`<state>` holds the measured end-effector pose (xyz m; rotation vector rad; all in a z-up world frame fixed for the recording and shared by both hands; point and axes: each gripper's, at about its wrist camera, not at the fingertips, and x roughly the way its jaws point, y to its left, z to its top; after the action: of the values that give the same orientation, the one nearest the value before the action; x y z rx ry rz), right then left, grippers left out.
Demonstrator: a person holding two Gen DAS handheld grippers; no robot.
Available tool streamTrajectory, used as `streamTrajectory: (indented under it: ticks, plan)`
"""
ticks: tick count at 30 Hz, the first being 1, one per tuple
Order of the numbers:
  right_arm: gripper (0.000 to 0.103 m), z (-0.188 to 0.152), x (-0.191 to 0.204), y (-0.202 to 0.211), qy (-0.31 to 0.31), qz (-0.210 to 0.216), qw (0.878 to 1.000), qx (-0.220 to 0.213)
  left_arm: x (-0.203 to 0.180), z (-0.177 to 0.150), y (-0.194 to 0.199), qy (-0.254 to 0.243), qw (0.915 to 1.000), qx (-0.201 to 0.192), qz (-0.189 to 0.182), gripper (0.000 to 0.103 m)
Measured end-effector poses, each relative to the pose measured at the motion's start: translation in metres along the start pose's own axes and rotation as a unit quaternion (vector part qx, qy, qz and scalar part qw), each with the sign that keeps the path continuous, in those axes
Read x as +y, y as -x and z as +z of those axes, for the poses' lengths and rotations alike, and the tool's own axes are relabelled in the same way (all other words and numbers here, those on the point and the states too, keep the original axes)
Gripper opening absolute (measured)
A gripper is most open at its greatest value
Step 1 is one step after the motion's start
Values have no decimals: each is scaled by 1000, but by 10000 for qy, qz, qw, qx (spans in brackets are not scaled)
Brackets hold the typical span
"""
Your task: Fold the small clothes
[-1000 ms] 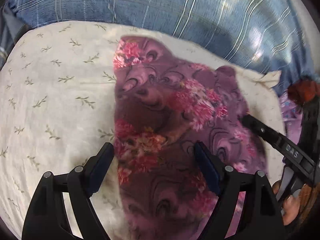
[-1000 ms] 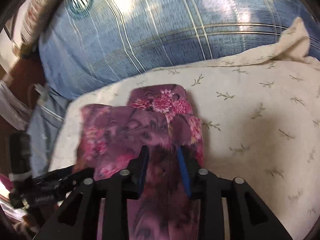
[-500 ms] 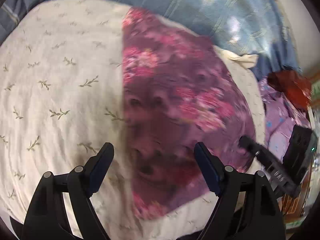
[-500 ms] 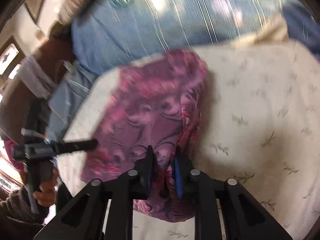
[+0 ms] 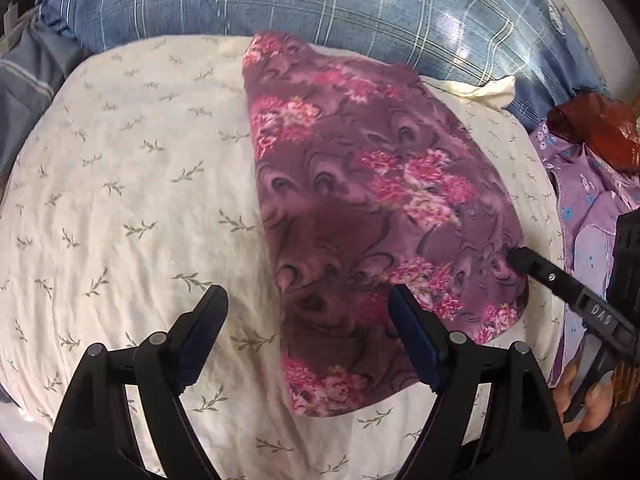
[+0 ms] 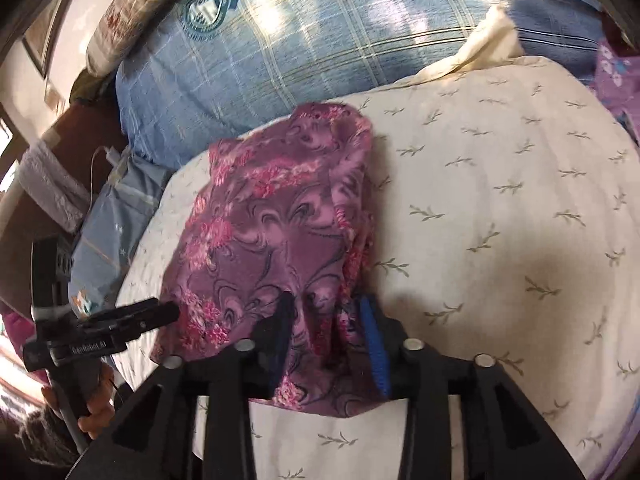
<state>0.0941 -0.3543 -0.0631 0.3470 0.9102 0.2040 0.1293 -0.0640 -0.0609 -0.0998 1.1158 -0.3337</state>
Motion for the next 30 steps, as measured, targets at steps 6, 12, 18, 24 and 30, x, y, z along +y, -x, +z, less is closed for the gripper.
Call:
streamTrajectory:
  ticks: [6,12,18,24,30]
  plan:
    - [55,10,-11,18,-412,-88,9984,-368,0,5,-1,-56,10000,-13,69,83]
    - [68,27,-20,14,-653,-171,9969,-403,23,22,4,126,9997,-42,227,83]
    - [78,43,-21,-12,-704,-32,9973,-208,62,51,-12,741,9967,326,53,83]
    - [78,62,-21,-53,-690,255,9973,-53,56,70,-41,981,9904,708,-674,83]
    - [70,60,-6,-90,-297,1095,9928,387,30,77,-66,1162,9752,907,-1649,86]
